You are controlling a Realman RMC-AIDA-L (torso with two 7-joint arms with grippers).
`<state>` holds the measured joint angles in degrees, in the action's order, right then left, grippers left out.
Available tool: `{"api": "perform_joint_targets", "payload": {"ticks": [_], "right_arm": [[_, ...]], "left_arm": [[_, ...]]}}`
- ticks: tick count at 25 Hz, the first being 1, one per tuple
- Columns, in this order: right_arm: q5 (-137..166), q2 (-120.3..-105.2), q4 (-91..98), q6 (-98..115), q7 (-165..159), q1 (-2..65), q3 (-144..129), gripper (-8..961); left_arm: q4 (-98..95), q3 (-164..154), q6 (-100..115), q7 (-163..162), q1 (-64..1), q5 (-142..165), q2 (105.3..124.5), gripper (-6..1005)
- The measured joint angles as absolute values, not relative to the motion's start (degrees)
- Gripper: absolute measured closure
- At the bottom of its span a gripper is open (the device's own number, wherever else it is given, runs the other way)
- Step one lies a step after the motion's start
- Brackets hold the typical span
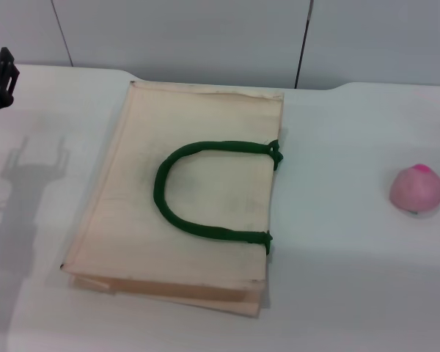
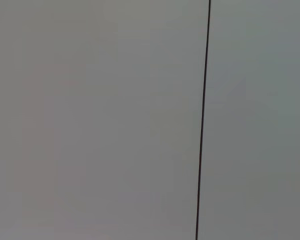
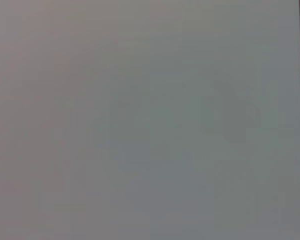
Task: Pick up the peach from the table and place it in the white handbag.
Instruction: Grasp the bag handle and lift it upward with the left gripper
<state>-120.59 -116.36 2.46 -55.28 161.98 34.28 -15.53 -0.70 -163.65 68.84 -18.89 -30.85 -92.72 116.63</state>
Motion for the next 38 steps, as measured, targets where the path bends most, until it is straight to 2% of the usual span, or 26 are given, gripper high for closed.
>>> {"api": "perform_joint_targets", "payload": {"ticks": [28,34,38], "right_arm": [[-120.24,-116.23,2.42,-55.28,161.04,34.07,-15.73,160],[-113.56,-115.86,4.56,-55.27,151.67,33.87,-16.16,160],[-104.08,-115.76,9.17,-55.32,141.31,33.78,-16.17,160]], "left_arm": [[-2.02,-163.8,68.68,-19.81,-30.87,-90.21,116.45,350],[0.5,-163.96,68.51,-32.84,-31.76,-80.9,115.89,351],[8.93,-163.94,69.04,-50.17,-33.81,-70.45,115.88,351]]}}
